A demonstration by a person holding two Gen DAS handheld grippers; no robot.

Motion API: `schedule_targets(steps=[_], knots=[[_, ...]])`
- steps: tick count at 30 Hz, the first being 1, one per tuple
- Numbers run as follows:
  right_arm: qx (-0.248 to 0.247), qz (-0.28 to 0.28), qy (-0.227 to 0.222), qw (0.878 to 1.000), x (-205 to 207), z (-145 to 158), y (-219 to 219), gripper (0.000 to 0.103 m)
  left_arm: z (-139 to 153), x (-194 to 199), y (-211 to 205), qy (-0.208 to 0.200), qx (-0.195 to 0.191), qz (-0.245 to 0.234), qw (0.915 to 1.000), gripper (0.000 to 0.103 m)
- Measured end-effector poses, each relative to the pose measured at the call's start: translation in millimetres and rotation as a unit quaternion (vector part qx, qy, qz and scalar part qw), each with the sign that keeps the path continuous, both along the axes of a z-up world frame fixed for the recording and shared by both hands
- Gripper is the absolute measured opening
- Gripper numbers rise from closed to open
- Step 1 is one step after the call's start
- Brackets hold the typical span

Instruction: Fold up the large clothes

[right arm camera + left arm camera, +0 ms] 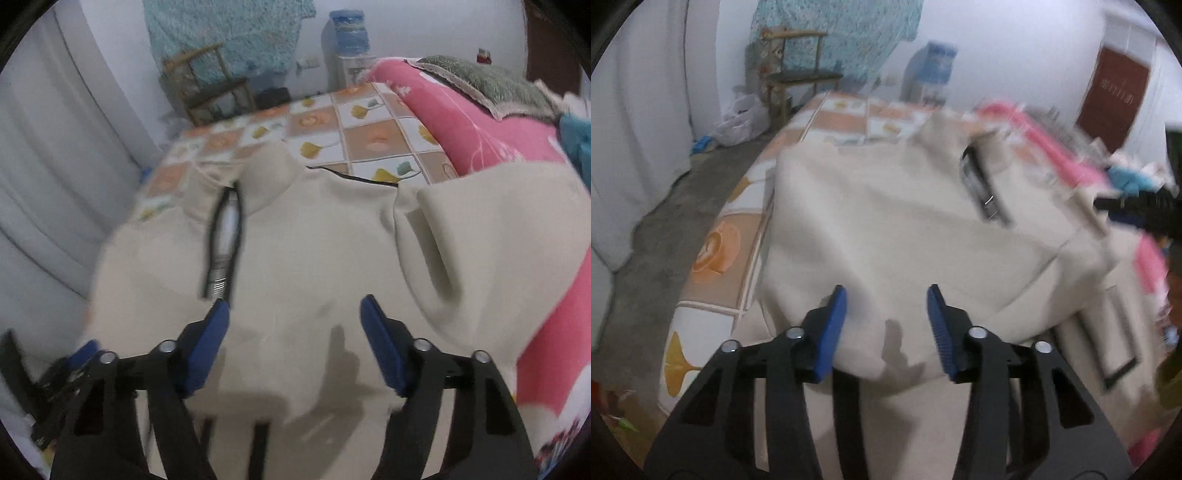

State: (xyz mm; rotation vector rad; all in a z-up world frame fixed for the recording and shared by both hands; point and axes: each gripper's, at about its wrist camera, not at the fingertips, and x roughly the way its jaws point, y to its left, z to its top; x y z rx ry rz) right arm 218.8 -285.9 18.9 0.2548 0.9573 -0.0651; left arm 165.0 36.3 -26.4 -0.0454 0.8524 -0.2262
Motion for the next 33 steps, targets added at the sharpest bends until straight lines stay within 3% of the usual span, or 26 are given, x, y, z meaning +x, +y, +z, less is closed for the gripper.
schedule_targets(steps=[5,11,14,19,21,26,33], knots=[[-0.053,0.005,0.064,0.997,10,-38,2,0.051,-4,-19,-10,-0.005,0.044,-0.034,0.9984,0.041],[-0.058,0.032,0.061,0.996,-63,-31,8,0.048,-8,-52,-1,0.009,0.058,-0.071,0.9958,0.041],[-0.051,0.032,0.063,0.996,-97,-27,9,0.048,-10,-61,5,0.024,0.046,-0.080,0.9954,0.041],[0.011,-0.003,0.054,0.998,-138,-16,-16,0.051,-4,-71,17,0.021,-0.001,-0.068,0.9975,0.042],[0.059,-0.027,0.039,0.997,-145,-13,-33,0.059,-4,-73,19,0.018,-0.005,-0.058,0.9981,0.042],[0.208,-0.054,0.036,0.976,-134,-33,-65,0.059,-11,-71,20,0.021,0.014,-0.037,0.9990,0.042],[0.198,-0.044,0.070,0.977,-105,-62,-53,0.054,-14,-73,33,0.009,0.017,-0.001,0.9998,0.042]])
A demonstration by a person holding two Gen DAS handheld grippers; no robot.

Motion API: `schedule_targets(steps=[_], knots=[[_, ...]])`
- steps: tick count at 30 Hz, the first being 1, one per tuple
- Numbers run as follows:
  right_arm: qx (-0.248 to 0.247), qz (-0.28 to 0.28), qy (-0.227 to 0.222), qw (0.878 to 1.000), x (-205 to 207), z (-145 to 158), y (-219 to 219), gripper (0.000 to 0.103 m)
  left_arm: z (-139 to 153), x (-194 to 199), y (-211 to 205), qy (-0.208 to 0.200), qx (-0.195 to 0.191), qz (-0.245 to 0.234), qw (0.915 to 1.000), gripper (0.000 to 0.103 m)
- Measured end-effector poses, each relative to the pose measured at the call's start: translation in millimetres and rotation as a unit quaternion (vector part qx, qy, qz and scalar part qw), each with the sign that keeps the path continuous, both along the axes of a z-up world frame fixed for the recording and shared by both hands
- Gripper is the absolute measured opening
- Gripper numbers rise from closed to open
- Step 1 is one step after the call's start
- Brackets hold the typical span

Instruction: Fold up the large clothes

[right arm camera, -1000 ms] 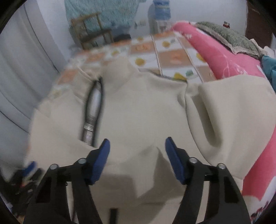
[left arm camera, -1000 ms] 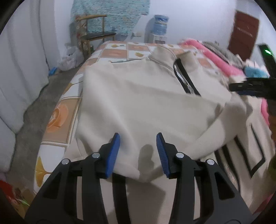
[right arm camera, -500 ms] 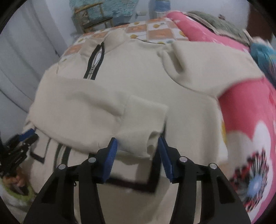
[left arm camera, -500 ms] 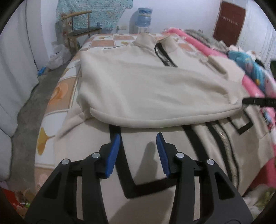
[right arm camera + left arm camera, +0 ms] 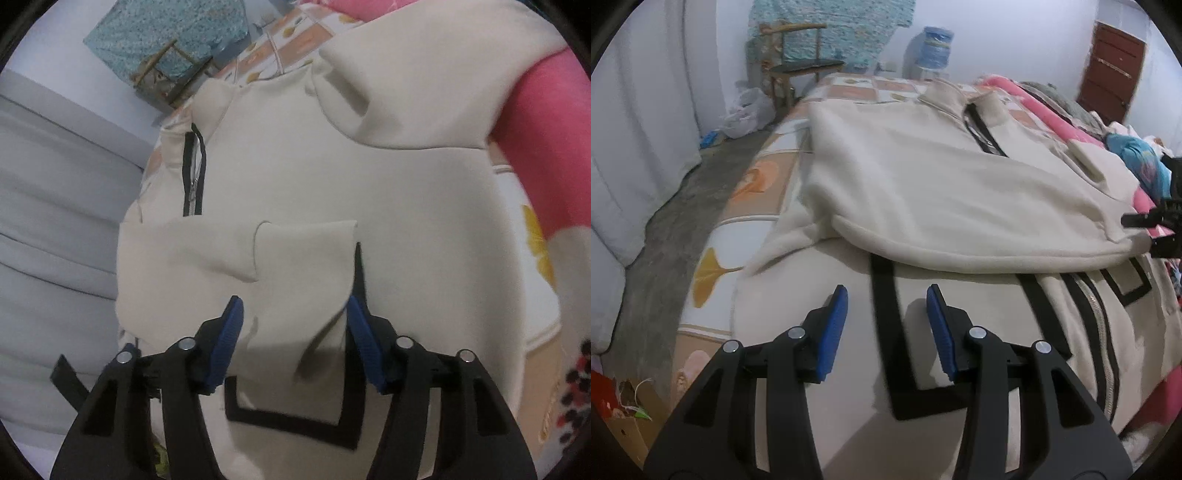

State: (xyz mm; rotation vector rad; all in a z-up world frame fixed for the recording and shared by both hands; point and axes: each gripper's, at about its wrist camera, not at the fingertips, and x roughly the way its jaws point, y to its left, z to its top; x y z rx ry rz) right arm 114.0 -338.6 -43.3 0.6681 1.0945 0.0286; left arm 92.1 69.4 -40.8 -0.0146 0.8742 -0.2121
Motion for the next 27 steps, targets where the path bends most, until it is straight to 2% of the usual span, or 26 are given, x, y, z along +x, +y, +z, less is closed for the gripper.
schedule_targets(steps=[1,4,8,11,15,18,21,23,24,26,27], knots=[[-0.004,0.001,-0.001,1.000,1,-1,2,0.054,0,1,2,-0.001,-0.001,0.004,1.0000,0.042],[-0.030,0.001,-0.004,1.000,4,-3,4,0.038,-1,4,9,-0.005,-0.011,0.018,0.9998,0.042],[-0.051,0.007,0.001,0.999,4,1,6,0.012,-1,9,13,-0.014,-0.018,0.027,0.9994,0.042],[-0.074,0.019,-0.006,0.997,7,19,13,0.009,-2,14,16,-0.022,-0.014,0.038,0.9990,0.042],[-0.084,0.061,-0.052,0.993,30,69,33,0.008,-3,21,22,-0.024,-0.007,0.059,0.9979,0.042],[-0.078,0.120,-0.099,0.985,70,116,73,0.007,-2,20,27,-0.030,-0.015,0.071,0.9970,0.042],[-0.033,0.216,-0.167,0.962,114,183,144,0.007,-1,17,33,-0.036,-0.030,0.077,0.9959,0.042],[-0.004,0.289,-0.238,0.927,127,245,200,0.007,2,14,37,-0.042,-0.036,0.083,0.9950,0.045],[0.004,0.316,-0.278,0.907,126,276,223,0.007,5,14,39,-0.046,-0.034,0.089,0.9944,0.051],[0.012,0.340,-0.336,0.878,120,320,243,0.007,9,14,40,-0.056,-0.022,0.102,0.9930,0.053],[0.014,0.343,-0.359,0.868,116,334,244,0.007,11,16,40,-0.060,-0.013,0.111,0.9919,0.054]])
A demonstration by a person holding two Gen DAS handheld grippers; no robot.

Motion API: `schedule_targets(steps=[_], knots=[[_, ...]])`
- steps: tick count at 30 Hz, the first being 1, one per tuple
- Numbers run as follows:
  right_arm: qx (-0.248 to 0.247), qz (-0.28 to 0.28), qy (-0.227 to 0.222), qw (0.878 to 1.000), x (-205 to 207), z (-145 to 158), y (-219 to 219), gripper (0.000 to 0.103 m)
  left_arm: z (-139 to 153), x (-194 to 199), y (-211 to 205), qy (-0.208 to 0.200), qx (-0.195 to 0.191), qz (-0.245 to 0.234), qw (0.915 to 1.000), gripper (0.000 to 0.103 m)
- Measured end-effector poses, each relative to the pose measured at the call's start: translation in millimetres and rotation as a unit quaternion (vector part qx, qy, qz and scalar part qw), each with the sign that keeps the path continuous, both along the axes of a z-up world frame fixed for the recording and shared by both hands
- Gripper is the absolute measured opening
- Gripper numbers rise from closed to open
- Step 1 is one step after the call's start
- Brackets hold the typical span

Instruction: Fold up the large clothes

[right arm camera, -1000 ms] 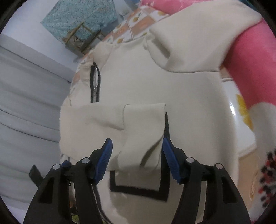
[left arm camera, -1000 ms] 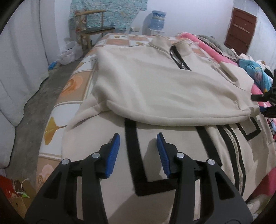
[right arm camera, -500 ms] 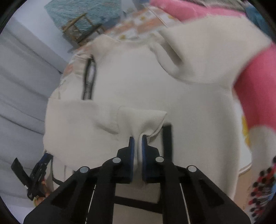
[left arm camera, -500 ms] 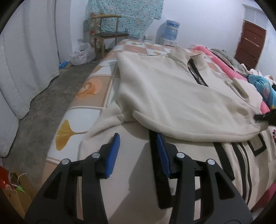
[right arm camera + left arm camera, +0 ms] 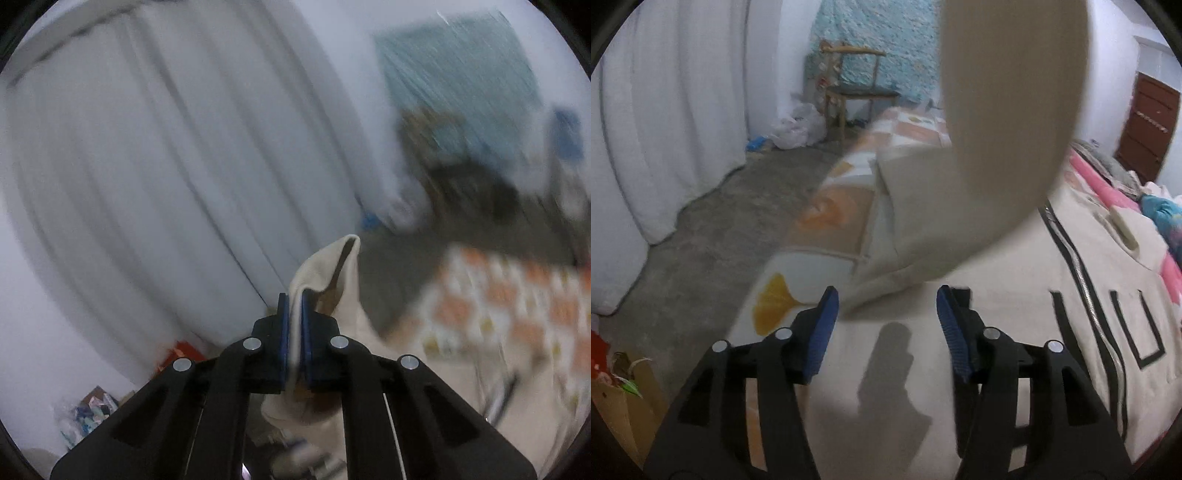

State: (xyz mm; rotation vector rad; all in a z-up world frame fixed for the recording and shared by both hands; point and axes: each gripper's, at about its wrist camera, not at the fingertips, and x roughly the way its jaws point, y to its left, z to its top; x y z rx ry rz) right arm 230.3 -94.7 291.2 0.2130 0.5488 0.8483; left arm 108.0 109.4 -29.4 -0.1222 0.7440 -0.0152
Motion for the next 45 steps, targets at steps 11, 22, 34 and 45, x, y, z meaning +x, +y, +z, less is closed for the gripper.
schedule_targets(steps=[11,22,34,45], knots=[[-0.032,-0.216,0.167,0.961,11,-169,-206,0.007,-19,29,1,0.053,0.050,0.090,0.9933,0.056],[-0.070,-0.293,0.235,0.924,0,-252,-268,0.007,-17,29,-4,0.057,0.061,0.104,0.9911,0.057],[-0.188,-0.380,0.228,0.877,2,-279,-282,0.015,-18,26,-5,0.057,0.062,0.102,0.9913,0.057],[-0.288,-0.277,0.215,0.891,-22,-327,-206,0.042,-16,23,-2,0.054,0.056,0.101,0.9918,0.057]])
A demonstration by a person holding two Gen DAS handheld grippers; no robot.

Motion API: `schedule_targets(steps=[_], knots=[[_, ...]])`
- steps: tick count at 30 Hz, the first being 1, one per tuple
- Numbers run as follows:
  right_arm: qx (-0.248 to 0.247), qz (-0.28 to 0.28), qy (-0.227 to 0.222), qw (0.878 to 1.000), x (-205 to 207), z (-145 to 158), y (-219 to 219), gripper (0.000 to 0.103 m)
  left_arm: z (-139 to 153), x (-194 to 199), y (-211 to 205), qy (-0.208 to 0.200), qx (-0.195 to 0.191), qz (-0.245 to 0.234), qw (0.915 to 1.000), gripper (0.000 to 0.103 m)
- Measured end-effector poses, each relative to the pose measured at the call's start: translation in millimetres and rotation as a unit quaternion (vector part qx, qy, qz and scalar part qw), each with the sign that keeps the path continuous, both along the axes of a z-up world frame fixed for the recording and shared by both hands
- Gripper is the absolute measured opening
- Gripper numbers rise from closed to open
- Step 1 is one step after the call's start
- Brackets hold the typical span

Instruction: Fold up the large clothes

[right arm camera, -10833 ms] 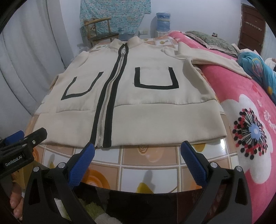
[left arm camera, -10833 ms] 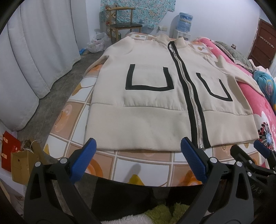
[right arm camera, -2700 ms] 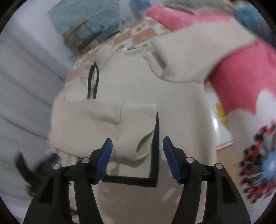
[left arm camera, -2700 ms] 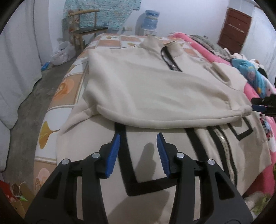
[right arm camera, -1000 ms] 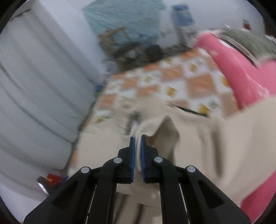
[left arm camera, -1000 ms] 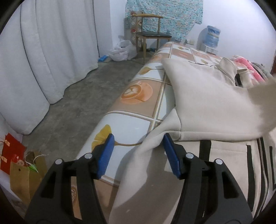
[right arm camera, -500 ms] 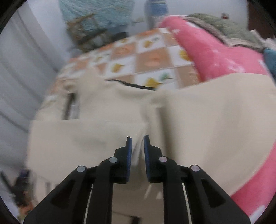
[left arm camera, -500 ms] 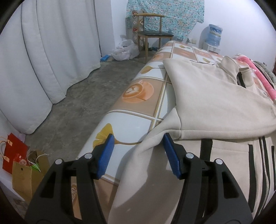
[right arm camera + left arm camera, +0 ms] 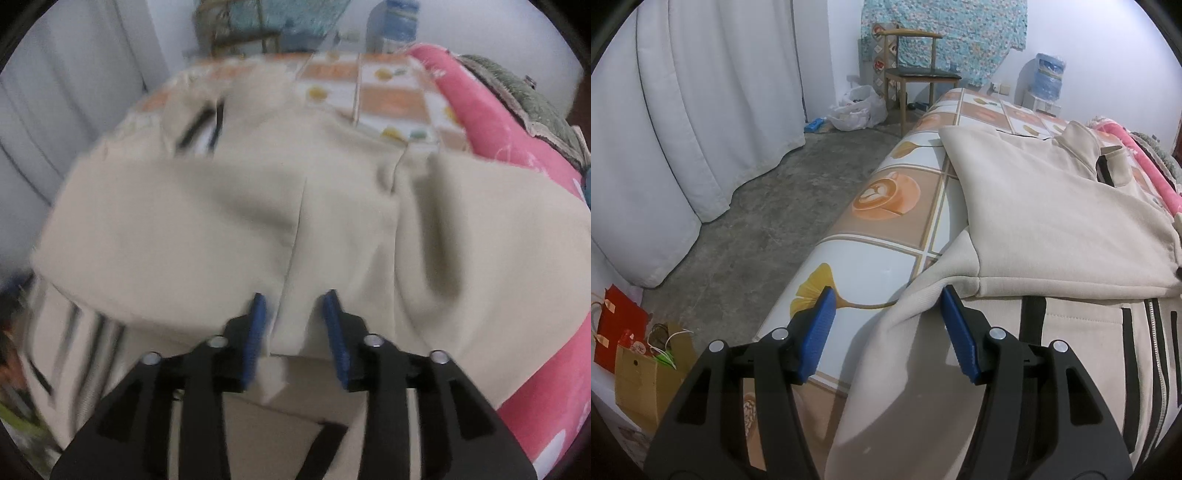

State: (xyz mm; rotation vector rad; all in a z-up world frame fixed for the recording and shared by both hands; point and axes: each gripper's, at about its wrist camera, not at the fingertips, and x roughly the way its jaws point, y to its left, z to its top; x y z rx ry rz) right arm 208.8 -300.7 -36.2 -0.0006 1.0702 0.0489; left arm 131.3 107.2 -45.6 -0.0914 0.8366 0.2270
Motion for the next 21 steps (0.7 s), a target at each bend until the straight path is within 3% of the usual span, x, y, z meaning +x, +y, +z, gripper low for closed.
schedule_targets(steps=[2,4,11,15,18,21], knots=[[-0.036,-0.004,-0.011,0.999,-4,2,4,0.049,1,-1,1,0.002,-0.003,-0.003,1.0000,0.057],[-0.025,-0.013,0.000,1.000,-3,10,2,0.049,4,-3,5,0.006,-0.015,-0.008,0.9998,0.057],[0.014,0.006,-0.050,0.999,19,50,17,0.049,29,-34,8,-0.021,-0.025,-0.043,0.9985,0.066],[0.056,0.008,-0.036,0.998,52,30,23,0.049,47,-42,1,-0.026,-0.038,-0.067,0.9967,0.073],[0.043,-0.020,-0.018,0.999,69,2,21,0.049,63,-41,-9,-0.029,-0.039,-0.081,0.9955,0.080],[0.039,-0.036,-0.008,0.999,64,7,24,0.049,77,-35,-19,-0.028,-0.036,-0.091,0.9948,0.080]])
